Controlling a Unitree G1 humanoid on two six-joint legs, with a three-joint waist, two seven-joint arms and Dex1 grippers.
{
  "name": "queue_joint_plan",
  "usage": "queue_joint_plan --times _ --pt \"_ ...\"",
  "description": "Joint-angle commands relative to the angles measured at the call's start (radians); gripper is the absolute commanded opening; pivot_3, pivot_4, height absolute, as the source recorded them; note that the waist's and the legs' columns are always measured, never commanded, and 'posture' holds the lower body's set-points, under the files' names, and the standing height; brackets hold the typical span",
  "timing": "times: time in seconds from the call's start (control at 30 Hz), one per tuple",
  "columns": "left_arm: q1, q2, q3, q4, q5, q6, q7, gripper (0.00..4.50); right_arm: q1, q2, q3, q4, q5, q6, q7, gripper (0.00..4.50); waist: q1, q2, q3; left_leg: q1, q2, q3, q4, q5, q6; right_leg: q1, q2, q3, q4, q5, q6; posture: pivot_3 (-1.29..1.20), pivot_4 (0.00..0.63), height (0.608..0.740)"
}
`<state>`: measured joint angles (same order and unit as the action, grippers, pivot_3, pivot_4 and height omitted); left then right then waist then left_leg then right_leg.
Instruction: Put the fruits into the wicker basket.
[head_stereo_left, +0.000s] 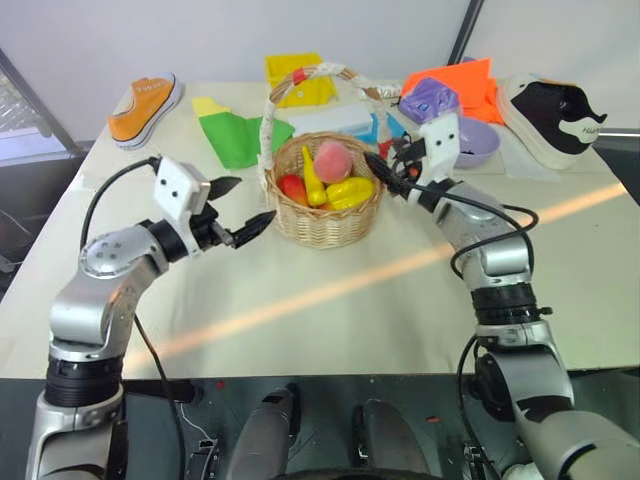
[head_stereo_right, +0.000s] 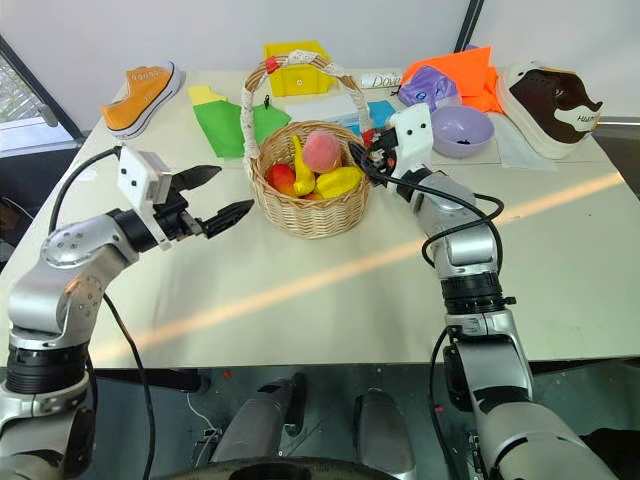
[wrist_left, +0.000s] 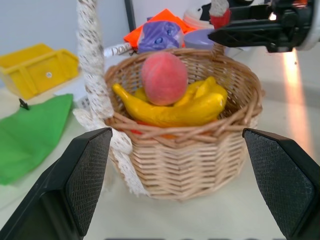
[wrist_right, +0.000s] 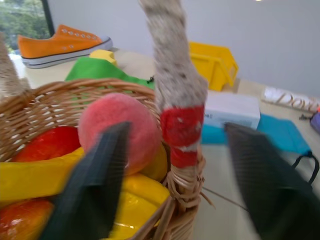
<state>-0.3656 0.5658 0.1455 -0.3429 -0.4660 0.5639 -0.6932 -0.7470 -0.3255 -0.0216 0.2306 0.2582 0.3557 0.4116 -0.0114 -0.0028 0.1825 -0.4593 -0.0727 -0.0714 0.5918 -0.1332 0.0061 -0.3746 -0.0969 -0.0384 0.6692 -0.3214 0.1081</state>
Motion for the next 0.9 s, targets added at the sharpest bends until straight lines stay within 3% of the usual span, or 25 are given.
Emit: queue_joint_plan --times 0.03,0.1,0.3,0.4,0.57,0.8,0.9 --pt "-0.004 -0.009 0.022 -0.068 -0.042 -0.016 0.005 4.50 -0.024 0.009 -0.052 -0.021 0.007 -0.037 -0.024 1.00 0.000 0.000 0.000 0.000 0.000 0.000 0.000 0.000 0.000 0.000 0.000 0.000 0.000 0.000 0.000 0.00 0.150 0.740" --pt "-0.003 -0.008 0.018 -0.072 -0.044 -0.016 0.007 4.50 -0.016 0.010 -0.065 -0.037 0.009 -0.048 -0.033 0.04 -0.001 0.000 0.000 0.000 0.000 0.000 0.000 0.000 0.000 0.000 0.000 0.000 0.000 0.000 0.000 0.00 0.150 0.740" --pt "-0.039 -0.016 -0.017 -0.053 -0.047 -0.021 -0.004 4.50 0.057 -0.072 -0.180 -0.179 0.044 -0.049 -0.039 0.04 0.005 0.001 0.000 0.000 -0.001 0.000 0.000 0.000 0.000 -0.001 0.000 0.000 0.001 0.000 0.000 0.00 0.150 0.740" --pt "-0.065 -0.035 -0.062 -0.034 -0.036 -0.029 -0.014 4.50 0.118 -0.186 -0.311 -0.205 0.030 -0.050 -0.074 0.04 0.014 0.001 0.000 0.000 -0.001 0.001 0.000 0.000 0.000 -0.001 0.000 0.001 0.000 0.000 0.000 0.00 0.150 0.740" --pt "-0.103 -0.075 -0.101 -0.014 -0.047 -0.039 -0.024 4.50 0.218 -0.311 -0.433 -0.165 0.018 -0.070 -0.089 0.04 0.024 0.001 0.000 0.000 -0.001 0.003 0.000 -0.001 0.001 0.000 0.000 0.002 -0.001 0.000 0.000 0.00 0.150 0.740" --pt "-0.129 -0.113 -0.129 0.005 -0.043 -0.047 -0.034 4.50 0.244 -0.362 -0.501 -0.036 0.001 -0.086 -0.149 0.04 -0.006 0.002 0.000 0.004 0.002 0.009 -0.001 -0.001 0.002 0.000 -0.001 0.007 0.001 0.000 0.000 0.00 0.150 0.740" --pt "-0.127 -0.116 -0.131 0.012 -0.039 -0.051 -0.034 4.50 0.267 -0.377 -0.520 -0.013 -0.003 -0.093 -0.154 1.39 -0.001 0.002 0.000 0.005 0.002 0.010 -0.001 -0.001 0.002 0.001 0.000 0.007 0.002 0.000 0.000 0.00 0.150 0.740"
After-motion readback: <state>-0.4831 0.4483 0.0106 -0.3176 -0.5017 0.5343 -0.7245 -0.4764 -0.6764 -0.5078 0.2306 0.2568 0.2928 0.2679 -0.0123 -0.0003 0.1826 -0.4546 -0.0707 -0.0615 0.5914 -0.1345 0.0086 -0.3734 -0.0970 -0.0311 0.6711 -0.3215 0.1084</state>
